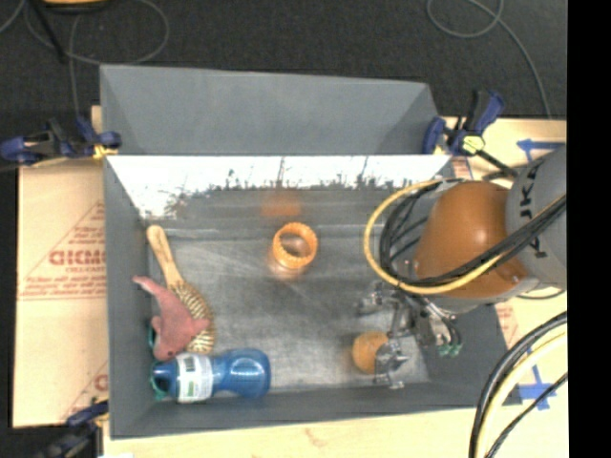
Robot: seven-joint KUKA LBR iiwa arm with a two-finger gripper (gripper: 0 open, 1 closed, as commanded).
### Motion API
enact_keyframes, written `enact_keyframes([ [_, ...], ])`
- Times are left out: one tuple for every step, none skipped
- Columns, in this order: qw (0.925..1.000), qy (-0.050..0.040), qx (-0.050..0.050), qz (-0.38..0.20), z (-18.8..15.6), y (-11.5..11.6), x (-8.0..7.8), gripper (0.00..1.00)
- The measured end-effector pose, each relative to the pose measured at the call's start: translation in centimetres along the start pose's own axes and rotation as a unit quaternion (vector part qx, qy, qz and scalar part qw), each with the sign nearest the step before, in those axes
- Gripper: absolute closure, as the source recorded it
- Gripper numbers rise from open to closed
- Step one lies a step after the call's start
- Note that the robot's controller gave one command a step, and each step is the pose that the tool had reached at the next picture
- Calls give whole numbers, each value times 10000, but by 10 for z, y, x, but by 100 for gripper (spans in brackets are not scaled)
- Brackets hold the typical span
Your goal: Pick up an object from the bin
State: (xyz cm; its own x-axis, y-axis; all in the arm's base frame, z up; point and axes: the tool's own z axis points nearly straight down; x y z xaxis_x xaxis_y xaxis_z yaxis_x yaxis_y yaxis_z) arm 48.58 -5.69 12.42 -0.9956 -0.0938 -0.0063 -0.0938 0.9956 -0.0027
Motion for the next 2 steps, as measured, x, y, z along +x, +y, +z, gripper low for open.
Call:
enact_keyframes([
  [9999,19,-3,-124,30,0,6,0],
  [10000,2,4,83,-9,-31,12,0],
])
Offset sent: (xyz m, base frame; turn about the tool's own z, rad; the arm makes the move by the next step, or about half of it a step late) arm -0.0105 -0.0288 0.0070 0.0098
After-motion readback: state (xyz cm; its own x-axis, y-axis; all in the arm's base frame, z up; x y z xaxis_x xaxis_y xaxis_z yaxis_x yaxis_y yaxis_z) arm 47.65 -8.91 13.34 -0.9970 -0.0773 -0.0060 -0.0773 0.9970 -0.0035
